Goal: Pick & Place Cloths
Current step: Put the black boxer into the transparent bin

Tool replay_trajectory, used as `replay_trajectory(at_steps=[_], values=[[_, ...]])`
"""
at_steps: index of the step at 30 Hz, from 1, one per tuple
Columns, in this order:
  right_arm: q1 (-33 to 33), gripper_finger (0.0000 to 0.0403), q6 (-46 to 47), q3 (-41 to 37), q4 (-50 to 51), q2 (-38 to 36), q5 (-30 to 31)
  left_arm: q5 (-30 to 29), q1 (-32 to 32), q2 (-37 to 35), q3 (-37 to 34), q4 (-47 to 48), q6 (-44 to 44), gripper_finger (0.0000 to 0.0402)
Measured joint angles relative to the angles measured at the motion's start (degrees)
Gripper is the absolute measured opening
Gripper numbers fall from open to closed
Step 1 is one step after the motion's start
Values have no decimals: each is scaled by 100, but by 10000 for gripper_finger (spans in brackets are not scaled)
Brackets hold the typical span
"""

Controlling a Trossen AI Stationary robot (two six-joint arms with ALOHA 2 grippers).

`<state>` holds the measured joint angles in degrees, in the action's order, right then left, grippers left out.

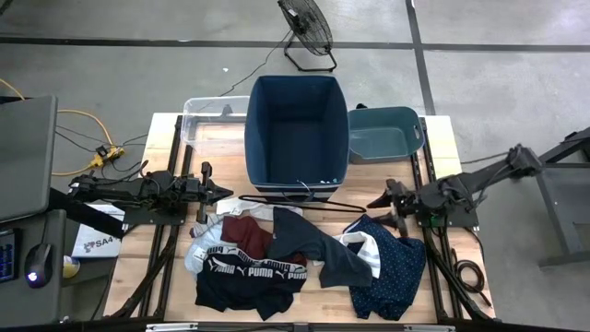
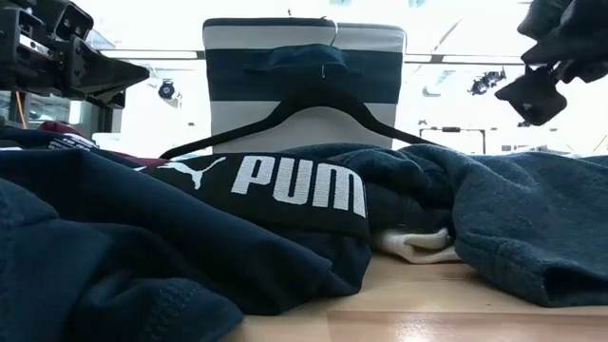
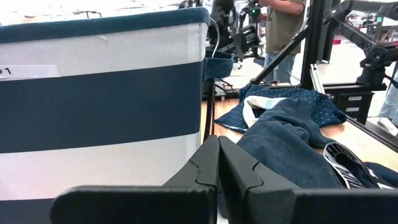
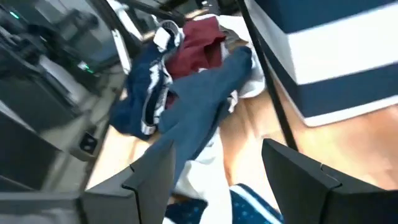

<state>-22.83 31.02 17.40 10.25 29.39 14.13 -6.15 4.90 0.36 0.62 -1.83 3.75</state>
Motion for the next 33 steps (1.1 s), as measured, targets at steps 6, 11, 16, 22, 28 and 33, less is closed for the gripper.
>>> replay_trajectory(at_steps=[6, 11, 16, 22, 28, 33], values=[[-651, 233, -237, 494, -14, 1234, 763, 0, 0, -1, 0, 1, 1, 2], [-1001, 233, -235, 763, -391, 2224, 824, 0, -2, -1, 0, -1, 2, 2], [-1058, 233, -315, 1048, -948, 3309, 948, 2, -2, -1, 0, 1, 0, 2], [-1009, 233, -931, 1429, -1674, 4342, 1252, 2, -1, -2, 0, 1, 0, 2], [-823, 233, -1026, 1795, -1853, 5129, 1087, 1, 0, 0, 0, 0, 1, 2], [-659, 233, -974, 2115, -1884, 5591, 1071, 0, -2, 0, 0, 1, 2, 2]])
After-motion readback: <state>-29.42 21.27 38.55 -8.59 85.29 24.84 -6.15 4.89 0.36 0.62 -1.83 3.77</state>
